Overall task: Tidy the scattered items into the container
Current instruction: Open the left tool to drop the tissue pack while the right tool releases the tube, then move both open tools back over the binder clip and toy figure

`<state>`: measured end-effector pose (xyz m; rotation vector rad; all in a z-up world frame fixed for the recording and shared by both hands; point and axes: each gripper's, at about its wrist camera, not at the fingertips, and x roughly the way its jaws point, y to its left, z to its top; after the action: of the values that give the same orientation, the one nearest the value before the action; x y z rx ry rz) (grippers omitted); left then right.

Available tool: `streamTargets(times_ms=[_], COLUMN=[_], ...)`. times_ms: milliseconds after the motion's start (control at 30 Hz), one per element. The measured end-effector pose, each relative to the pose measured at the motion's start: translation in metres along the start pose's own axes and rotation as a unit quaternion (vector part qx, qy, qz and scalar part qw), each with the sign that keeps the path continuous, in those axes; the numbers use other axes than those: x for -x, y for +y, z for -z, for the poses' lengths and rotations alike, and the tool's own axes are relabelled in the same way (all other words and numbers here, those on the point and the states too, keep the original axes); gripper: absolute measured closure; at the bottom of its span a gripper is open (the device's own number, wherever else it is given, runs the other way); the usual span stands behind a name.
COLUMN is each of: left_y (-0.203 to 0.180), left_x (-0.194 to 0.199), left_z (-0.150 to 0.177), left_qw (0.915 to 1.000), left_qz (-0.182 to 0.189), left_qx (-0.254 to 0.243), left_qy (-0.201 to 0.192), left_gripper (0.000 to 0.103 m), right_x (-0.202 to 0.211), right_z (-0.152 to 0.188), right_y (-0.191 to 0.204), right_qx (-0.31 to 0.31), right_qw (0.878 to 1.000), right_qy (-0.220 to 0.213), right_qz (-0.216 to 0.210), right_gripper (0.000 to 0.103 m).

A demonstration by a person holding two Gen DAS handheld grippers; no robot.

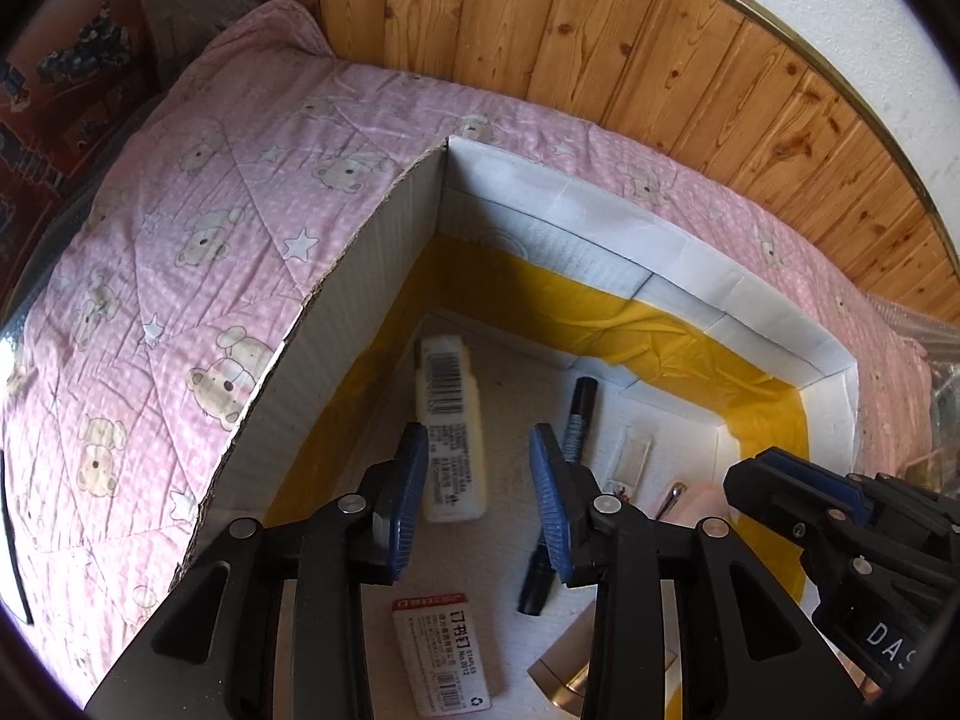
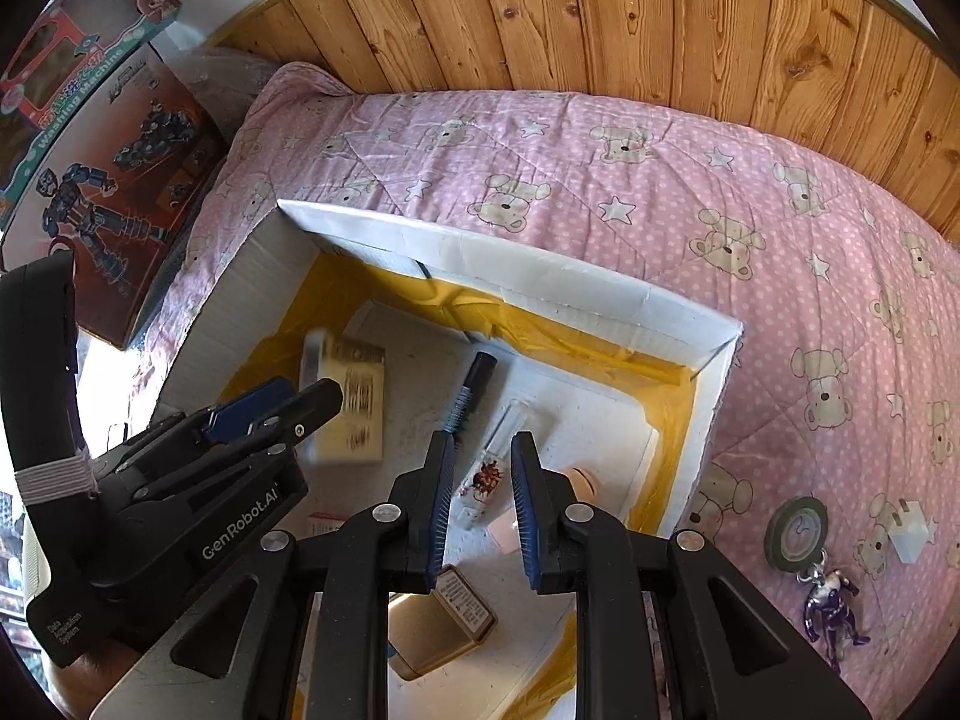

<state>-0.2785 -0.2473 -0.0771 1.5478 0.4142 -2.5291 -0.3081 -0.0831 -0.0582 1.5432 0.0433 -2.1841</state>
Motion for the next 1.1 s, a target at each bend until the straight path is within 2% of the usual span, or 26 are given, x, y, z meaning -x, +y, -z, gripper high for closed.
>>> streamTargets(times_ms=[200, 300, 400, 600, 733, 833, 933, 1000, 1100], left_y=[0.002, 0.000, -0.003, -0.025, -0.054, -0.077, -0.082, -0.079, -0.083], left_x=[0.008, 0.016, 0.030, 0.075, 0.104, 0.119, 0.133, 0.142, 0.154], left_z=[-0.001, 0.000, 0.001, 0.008, 0.025, 0.040, 0.047, 0.050, 0.063], left_qw=[0.9998, 0.9999, 0.9997, 0.9971, 0.9925, 0.9871, 0.9818, 0.9797, 0.9742], left_qz=[0.012, 0.011, 0.014, 0.043, 0.073, 0.108, 0.156, 0.171, 0.198], left_qx=[0.012, 0.009, 0.008, -0.015, -0.055, -0.086, -0.077, -0.067, -0.075], left_qy=[-0.003, -0.008, -0.020, -0.060, -0.080, -0.080, -0.076, -0.079, -0.077], left_gripper=[0.065, 0.064, 0.064, 0.064, 0.064, 0.064, 0.064, 0.064, 0.064], right_x=[0.008, 0.018, 0.043, 0.098, 0.125, 0.125, 0.118, 0.115, 0.107], right_z=[0.010, 0.017, 0.031, 0.079, 0.117, 0.138, 0.164, 0.177, 0.193], right_y=[0.000, -0.001, -0.003, -0.020, -0.052, -0.080, -0.109, -0.122, -0.138], right_qx=[-0.003, 0.002, 0.018, 0.066, 0.064, 0.038, 0.002, -0.008, -0.012], right_qw=[1.000, 0.999, 0.994, 0.983, 0.980, 0.982, 0.984, 0.984, 0.987], right_qy=[0.002, 0.003, -0.021, -0.080, -0.120, -0.123, -0.117, -0.119, -0.120], right_qz=[-0.023, -0.054, -0.110, -0.152, -0.149, -0.137, -0.132, -0.132, -0.107], right_gripper=[0.082, 0.079, 0.077, 0.077, 0.073, 0.073, 0.073, 0.072, 0.072])
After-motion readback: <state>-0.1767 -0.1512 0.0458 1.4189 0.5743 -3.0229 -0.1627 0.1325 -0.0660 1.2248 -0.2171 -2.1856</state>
